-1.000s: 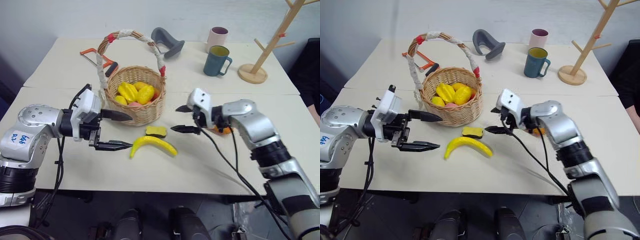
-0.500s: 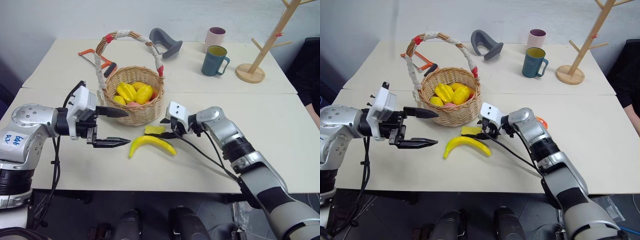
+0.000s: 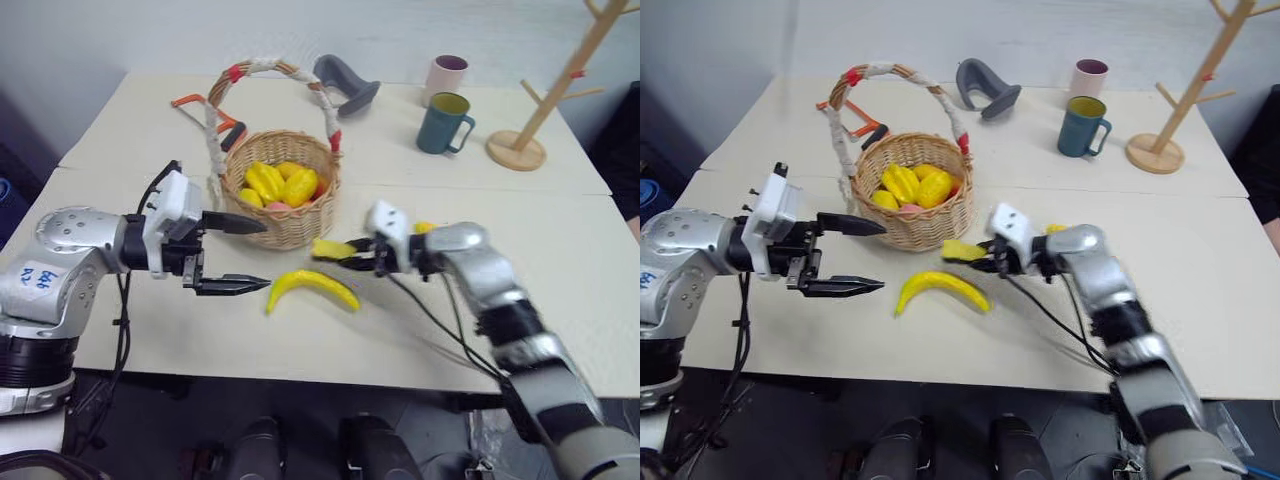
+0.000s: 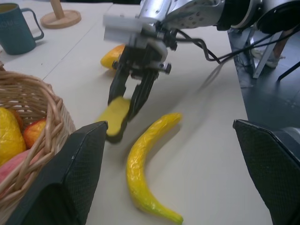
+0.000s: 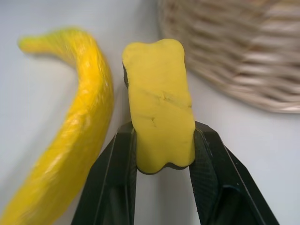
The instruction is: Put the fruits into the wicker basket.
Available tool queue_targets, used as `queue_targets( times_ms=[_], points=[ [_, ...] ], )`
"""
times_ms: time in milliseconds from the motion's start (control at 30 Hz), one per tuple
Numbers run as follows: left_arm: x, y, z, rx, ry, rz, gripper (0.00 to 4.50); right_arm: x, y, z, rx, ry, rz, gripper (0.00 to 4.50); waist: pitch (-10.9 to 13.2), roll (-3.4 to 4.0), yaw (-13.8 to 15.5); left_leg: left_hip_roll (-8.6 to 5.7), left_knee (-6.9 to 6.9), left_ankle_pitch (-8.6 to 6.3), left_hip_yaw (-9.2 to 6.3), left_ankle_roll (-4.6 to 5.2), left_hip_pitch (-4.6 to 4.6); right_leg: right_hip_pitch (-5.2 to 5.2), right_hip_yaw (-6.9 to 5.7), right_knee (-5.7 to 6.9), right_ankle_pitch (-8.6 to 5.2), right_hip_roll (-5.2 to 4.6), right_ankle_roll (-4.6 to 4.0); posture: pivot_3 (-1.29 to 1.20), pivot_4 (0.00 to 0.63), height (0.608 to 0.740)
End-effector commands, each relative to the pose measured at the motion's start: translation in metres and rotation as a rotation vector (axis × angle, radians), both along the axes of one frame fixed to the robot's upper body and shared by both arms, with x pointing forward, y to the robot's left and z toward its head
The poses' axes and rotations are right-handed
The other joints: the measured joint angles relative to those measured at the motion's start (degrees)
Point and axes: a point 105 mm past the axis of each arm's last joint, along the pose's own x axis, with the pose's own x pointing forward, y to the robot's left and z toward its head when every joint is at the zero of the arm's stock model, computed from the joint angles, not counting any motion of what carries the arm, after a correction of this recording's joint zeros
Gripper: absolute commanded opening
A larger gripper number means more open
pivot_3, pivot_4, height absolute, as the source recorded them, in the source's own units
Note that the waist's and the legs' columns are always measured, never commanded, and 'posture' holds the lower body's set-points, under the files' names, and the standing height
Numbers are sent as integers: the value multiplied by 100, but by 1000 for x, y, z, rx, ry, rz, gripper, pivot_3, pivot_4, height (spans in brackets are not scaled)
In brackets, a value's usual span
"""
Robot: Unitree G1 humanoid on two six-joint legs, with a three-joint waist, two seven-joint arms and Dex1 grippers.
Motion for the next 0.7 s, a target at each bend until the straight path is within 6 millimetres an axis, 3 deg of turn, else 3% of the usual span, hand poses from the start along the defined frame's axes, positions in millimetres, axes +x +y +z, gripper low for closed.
queue_targets(
  times_ms=[33, 100, 233, 333, 400, 533, 700],
  points=[
    [-1, -16, 10, -42, -37, -77, 4500, -33, -46, 53, 99, -95, -154, 1119, 0, 0, 45, -2, 2, -1, -3, 3, -6, 0, -3, -2, 0, -1, 0, 0, 150, 740],
    [3, -27, 11, -53, -53, -111, 4500, -51, -88, 60, 92, -100, -301, 1119, 0, 0, 104, -2, 3, -4, -8, 7, -8, 4, -7, -11, 1, -2, 1, 0, 150, 740],
    [10, -51, 11, -59, -111, -180, 4500, -82, -191, 47, 14, -71, -709, 1119, -1, -1, 178, -4, 1, -5, -11, 10, -1, 22, -8, -32, 1, 7, 2, 0, 150, 740],
    [10, -59, 9, -53, -110, -240, 4500, -103, -234, 31, 11, -32, -902, 1119, -3, 1, 121, -5, 0, -1, 1, 13, 0, 20, 6, -36, 6, 15, 10, 0, 150, 740],
    [15, -62, 7, -42, -106, -261, 4500, -114, -244, 12, 7, 3, -958, 1119, -4, 3, 77, -1, 0, 3, 13, 8, 6, 16, 21, -28, 7, 26, 14, 0, 150, 740],
    [22, -67, 6, -33, -107, -291, 4500, -121, -245, -25, 7, 77, -999, 1119, -4, 4, -49, 5, -12, 9, 15, 0, 63, 59, 40, -31, 7, 62, 13, 0, 150, 740],
    [26, -66, 1, -16, -102, -303, 4500, -122, -239, -47, 27, 127, -1018, 2862, -9, 13, -88, 23, -28, 4, 15, -8, 95, 90, 54, -50, 7, 73, 13, 0, 150, 740]
  ],
)
